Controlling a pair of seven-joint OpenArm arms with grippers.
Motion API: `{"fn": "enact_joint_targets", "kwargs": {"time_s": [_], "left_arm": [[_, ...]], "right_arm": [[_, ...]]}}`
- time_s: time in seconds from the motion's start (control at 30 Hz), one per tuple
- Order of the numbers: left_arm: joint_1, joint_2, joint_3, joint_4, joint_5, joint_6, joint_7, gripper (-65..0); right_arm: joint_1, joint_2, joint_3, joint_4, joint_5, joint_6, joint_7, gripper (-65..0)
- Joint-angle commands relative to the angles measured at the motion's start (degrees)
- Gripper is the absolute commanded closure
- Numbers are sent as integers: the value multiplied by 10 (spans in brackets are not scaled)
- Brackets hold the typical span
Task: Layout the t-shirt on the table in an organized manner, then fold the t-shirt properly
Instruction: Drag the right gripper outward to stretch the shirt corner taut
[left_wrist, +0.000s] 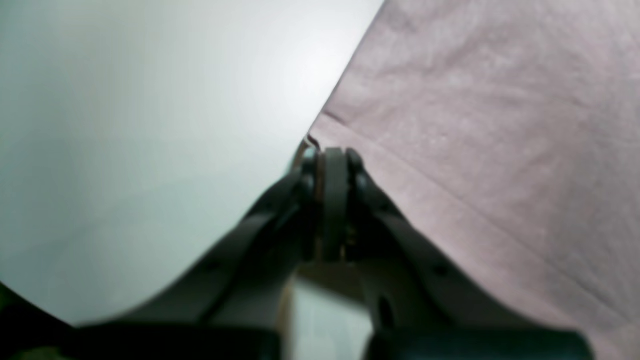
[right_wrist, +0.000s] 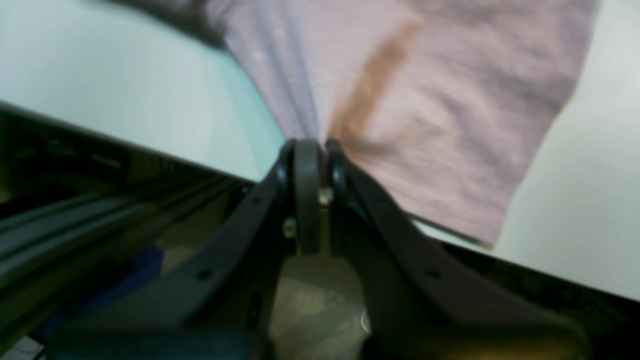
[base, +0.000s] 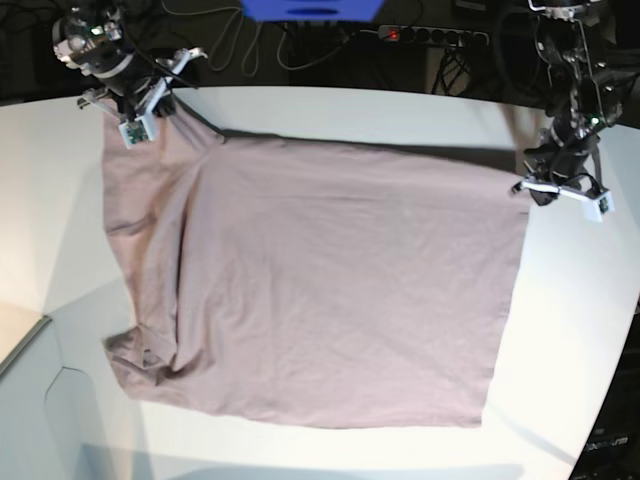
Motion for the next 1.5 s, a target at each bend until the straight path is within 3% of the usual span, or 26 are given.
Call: {"fn": "enact_joint_targets", "kwargs": {"time_s": [0.0, 0.13, 0.3, 0.37, 0.53, 0.7, 0.8, 0.93, 1.1, 1.37, 1.47], "left_arm": [[1, -7, -3, 12, -2, -1, -10, -1], [2, -7, -3, 14, -2, -1, -10, -1], [2, -10, -3, 14, -2, -1, -10, -1], [2, -11, -3, 14, -2, -1, -10, -1], [2, -9, -3, 14, -2, -1, -10, -1], [2, -7, -3, 14, -2, -1, -10, -1], [2, -7, -3, 12, -2, -1, -10, -1], [12, -6, -4, 13, -2, -1, -10, -1], [18, 3, -4, 13, -2, -1, -10, -1], [17, 31, -53, 13, -1, -1, -10, -1], [17, 30, -55, 13, -1, -1, -10, -1]], "right_arm": [[-2, 0, 5, 11, 3, 14, 8, 0], [-3, 0, 6, 11, 3, 17, 8, -17], [-4, 0, 9, 17, 3, 39, 9, -200], [-8, -1, 25, 43, 4, 40, 12, -238], [-3, -25, 102, 102, 4, 40, 13, -239], [70, -14, 126, 73, 4, 40, 8, -240], [153, 13, 117, -2, 4, 40, 8, -223], [276, 42, 119, -157, 1, 40, 8, -137], [385, 98, 117, -363, 1, 39, 16, -127], [426, 124, 116, -497, 1, 31, 89, -125], [417, 125, 120, -508, 1, -27, 99, -124]]}}
